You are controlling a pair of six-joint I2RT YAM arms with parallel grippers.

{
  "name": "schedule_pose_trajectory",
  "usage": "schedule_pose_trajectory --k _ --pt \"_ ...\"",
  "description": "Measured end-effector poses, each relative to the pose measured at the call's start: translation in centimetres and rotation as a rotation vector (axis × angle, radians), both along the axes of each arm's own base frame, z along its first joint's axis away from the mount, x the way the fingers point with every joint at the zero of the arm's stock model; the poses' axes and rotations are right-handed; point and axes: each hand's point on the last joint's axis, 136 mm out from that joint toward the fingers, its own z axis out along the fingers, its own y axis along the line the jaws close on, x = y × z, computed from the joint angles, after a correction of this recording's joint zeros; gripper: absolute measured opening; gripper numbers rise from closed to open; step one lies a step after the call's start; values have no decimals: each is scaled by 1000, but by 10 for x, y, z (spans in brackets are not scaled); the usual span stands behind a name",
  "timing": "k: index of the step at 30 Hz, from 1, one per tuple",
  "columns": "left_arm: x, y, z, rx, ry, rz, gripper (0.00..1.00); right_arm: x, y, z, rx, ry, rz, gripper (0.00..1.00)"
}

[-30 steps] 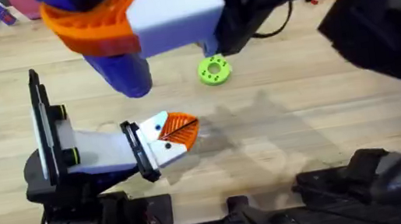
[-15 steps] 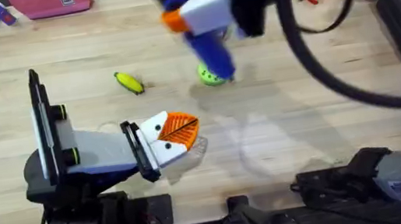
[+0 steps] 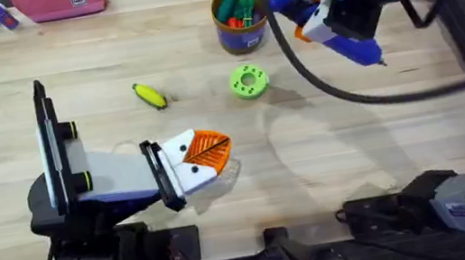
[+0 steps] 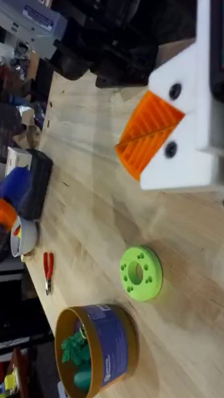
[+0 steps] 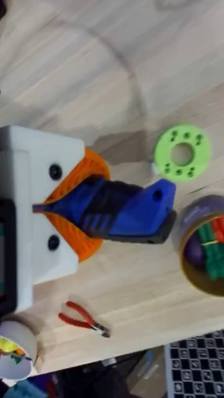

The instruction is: Pick up the gripper from the table and insert it into the empty holder that is missing its gripper. Then pick up a screw, insert it into the mounting hole, and use the screwdriver to tighten it. Finally, clean up the table by picking up the vegetable and placing it into the bucket.

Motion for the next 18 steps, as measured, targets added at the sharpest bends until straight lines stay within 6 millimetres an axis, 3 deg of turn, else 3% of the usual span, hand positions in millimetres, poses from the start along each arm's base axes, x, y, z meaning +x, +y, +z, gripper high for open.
schedule_pose_trajectory --k 8,18 --pt "0 0 0 0 0 0 19 32 -29 -60 -144 144 -18 24" --pt "0 0 0 0 0 0 19 46 -33 -122 -215 295 -6 24"
